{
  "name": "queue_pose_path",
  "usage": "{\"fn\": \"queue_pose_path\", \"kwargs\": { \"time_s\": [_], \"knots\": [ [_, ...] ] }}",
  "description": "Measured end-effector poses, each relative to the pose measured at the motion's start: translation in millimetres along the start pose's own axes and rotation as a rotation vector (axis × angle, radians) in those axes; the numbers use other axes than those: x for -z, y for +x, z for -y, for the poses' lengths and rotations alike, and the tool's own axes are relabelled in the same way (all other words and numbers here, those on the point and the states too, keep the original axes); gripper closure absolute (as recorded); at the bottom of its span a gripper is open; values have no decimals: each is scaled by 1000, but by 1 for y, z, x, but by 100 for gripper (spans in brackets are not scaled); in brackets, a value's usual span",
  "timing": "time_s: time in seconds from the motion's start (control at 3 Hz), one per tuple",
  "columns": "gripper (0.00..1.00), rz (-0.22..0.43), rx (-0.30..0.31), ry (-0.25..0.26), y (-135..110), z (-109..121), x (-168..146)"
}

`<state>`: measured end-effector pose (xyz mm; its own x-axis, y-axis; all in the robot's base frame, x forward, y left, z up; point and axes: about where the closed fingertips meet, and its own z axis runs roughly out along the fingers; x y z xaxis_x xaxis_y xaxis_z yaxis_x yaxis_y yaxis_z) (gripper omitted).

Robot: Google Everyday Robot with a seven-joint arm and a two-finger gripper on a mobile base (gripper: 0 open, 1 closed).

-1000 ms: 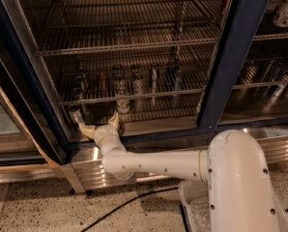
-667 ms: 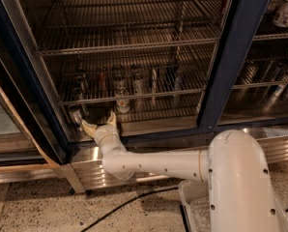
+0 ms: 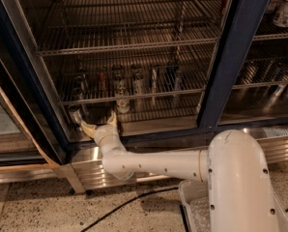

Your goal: Pick coke can from bottom shelf of fridge

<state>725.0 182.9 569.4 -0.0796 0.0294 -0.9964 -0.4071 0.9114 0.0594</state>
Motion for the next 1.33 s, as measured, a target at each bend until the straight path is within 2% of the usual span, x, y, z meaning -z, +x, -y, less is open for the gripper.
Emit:
{"fn": "queue_pose_path", "kwargs": {
  "time_s": [0.33,0.67,1.0,1.33],
  "knots": [
    [30,15,14,24,-1,5,-11],
    [34,35,37,54,-5,15,-23],
    [34,54,65,67,-9,16,-41],
    [34,50,67,64,-7,13,-51]
  ]
}}
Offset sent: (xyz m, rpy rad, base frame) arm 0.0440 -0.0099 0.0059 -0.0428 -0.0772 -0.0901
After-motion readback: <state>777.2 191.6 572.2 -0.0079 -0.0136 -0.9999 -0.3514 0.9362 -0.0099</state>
